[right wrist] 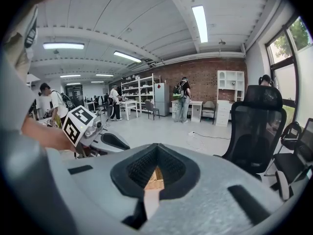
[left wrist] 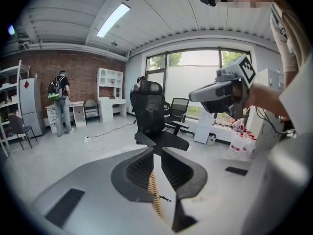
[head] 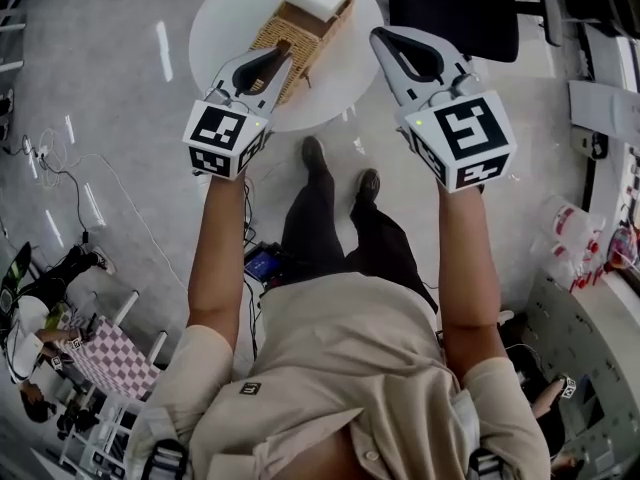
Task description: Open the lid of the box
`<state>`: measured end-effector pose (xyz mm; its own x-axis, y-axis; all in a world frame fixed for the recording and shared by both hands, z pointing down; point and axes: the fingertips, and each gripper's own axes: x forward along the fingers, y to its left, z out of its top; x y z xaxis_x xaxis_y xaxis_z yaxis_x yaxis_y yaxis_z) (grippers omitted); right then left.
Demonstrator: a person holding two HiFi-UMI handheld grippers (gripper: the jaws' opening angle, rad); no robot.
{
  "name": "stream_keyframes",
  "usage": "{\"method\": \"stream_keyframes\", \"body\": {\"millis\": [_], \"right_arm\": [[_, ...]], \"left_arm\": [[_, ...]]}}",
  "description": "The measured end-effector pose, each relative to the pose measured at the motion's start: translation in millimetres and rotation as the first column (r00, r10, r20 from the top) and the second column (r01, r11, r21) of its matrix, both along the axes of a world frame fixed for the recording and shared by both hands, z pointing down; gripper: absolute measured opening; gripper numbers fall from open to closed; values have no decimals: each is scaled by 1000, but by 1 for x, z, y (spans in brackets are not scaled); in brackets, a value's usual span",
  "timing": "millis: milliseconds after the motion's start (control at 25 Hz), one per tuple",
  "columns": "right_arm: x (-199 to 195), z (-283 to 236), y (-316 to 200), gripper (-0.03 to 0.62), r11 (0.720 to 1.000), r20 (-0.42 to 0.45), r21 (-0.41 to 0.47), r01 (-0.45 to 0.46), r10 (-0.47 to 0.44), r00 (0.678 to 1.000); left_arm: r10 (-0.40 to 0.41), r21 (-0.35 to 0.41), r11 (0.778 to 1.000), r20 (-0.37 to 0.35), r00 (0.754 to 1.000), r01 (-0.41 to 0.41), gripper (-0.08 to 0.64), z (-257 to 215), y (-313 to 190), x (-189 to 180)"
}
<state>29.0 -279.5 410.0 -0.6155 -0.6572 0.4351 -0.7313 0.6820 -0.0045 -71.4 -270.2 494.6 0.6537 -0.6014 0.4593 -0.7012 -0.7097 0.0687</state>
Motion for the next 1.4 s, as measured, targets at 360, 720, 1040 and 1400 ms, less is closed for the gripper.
{"method": "stream_keyframes", "body": {"millis": [360, 720, 1040, 1400], "right_arm": [[-5, 36, 0, -8, 999, -20, -49, -12, 11, 1000], [-1, 75, -2, -8, 995, -32, -96, -21, 19, 999], [4, 100, -4, -8, 991, -39, -130, -30, 25, 999], [6, 117, 0, -8, 988, -47, -154, -29, 22, 999]], "left_arm": [[11, -62, 998, 56, 998, -8, 29, 55, 2, -7], [40, -110, 994, 182, 983, -20, 174, 121, 9, -11], [94, -117, 992, 355, 930, -55, 266, 166, 17, -10], [110, -118, 991, 501, 858, -58, 282, 198, 19, -17]]}}
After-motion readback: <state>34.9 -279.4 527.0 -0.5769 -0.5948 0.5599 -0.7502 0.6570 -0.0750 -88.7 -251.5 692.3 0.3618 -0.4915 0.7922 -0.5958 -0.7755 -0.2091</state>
